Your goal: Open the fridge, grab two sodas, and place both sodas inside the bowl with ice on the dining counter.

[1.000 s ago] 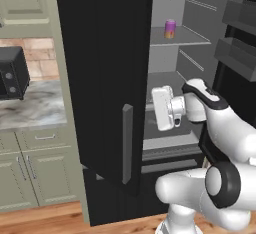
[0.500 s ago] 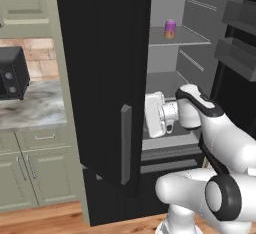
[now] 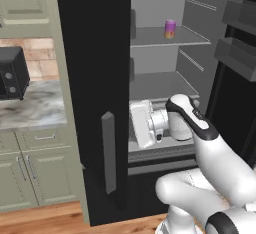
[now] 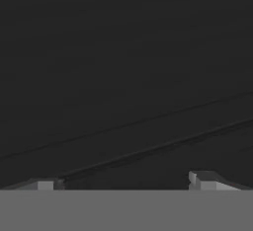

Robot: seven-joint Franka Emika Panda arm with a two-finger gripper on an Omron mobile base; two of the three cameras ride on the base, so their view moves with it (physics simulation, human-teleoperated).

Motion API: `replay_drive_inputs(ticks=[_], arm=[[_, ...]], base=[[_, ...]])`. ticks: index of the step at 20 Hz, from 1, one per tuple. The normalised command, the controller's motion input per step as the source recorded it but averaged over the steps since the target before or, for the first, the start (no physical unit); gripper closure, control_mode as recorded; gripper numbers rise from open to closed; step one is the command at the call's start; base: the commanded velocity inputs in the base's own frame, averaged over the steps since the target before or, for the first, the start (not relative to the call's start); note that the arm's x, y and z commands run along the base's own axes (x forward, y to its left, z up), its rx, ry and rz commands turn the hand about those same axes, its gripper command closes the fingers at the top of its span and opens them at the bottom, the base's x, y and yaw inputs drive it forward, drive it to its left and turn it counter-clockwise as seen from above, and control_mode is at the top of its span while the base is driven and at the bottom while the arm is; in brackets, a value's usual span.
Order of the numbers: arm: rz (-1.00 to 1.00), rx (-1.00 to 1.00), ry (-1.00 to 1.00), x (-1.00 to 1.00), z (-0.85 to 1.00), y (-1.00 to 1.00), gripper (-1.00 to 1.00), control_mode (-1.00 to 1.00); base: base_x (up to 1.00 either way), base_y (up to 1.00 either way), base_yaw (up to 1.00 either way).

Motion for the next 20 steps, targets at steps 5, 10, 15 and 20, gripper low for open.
replay_drive_inputs(ticks=[5, 10, 15, 20], arm=[[0.00, 0.00, 0.03, -0.01, 0.00, 0.64, -1.00, -1.00], [0.00, 0.00, 0.08, 0.03, 0.00, 0.68, -1.00, -1.00], [0.00, 0.00, 0.10, 0.08, 0.00, 0.69, -1.00, -1.00], [0.00, 0.00, 0.06, 0.00, 0.00, 0.62, -1.00, -1.00]], base=[[0.00, 0.00, 0.00], [0.00, 0.00, 0.00], [0.00, 0.00, 0.00], [0.00, 0.00, 0.00]])
